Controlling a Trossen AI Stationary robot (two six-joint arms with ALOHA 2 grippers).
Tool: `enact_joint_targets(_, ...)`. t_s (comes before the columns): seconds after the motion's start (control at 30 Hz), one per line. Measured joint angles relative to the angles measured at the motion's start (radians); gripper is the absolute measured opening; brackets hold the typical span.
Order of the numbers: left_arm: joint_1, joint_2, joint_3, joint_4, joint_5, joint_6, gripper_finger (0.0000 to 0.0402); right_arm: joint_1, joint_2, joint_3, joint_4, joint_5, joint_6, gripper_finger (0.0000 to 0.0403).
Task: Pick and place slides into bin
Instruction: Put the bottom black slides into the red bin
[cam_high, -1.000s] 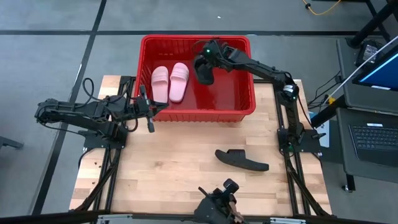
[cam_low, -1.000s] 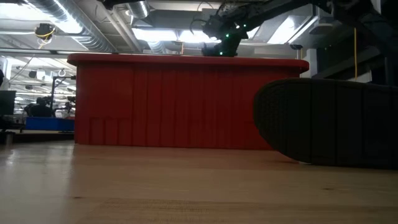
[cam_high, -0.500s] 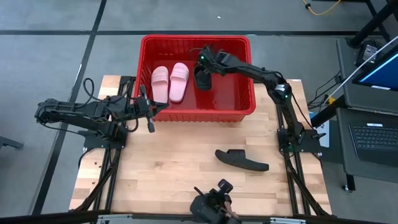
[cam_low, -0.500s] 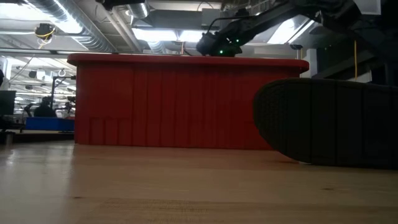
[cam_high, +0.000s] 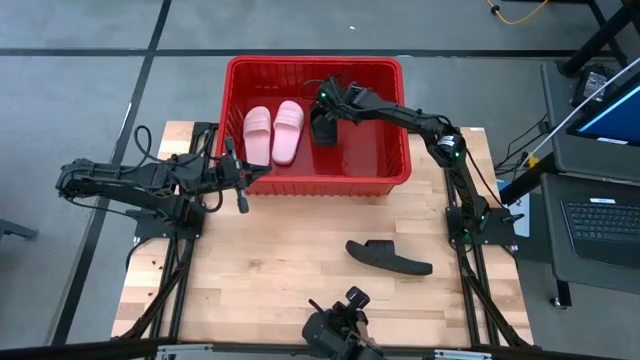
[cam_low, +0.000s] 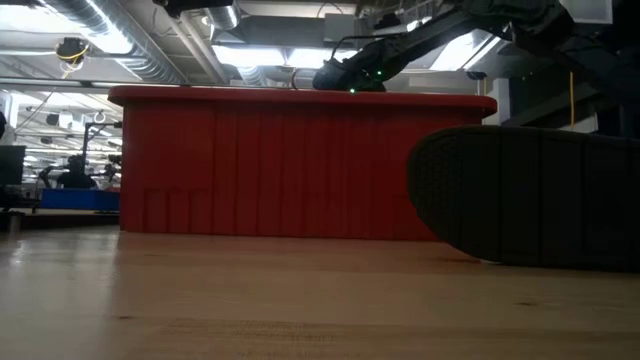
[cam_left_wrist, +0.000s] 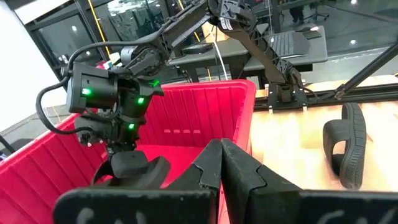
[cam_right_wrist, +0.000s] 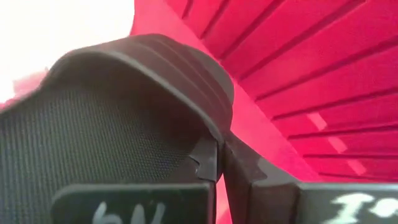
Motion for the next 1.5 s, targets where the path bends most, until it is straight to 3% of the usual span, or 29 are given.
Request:
enact_joint_targets(0.4, 0.0, 0.0, 0.0, 0.0, 0.0, -0.024, 0.0002, 0.001, 0.008, -0.069, 0.05, -0.022, 0.03, 0.0013)
enact_joint_targets(1.07, 0.0, 0.0, 0.0, 0.0, 0.0, -0.027, 0.0003, 0.005, 0.008, -0.071, 0.069, -0.046, 0.052, 0.0015)
enact_joint_targets(1.37, 0.0, 0.0, 0.0, 0.0, 0.0, -0.026, 0.0003, 0.009, 0.008, -0.071, 0.067, -0.049, 0.091, 0.004)
enact_joint_targets(1.5, 0.0, 0.0, 0.0, 0.0, 0.001, -0.024, 0.0002, 0.009, 0.008, -0.071, 0.056, -0.124, 0.081, 0.0048)
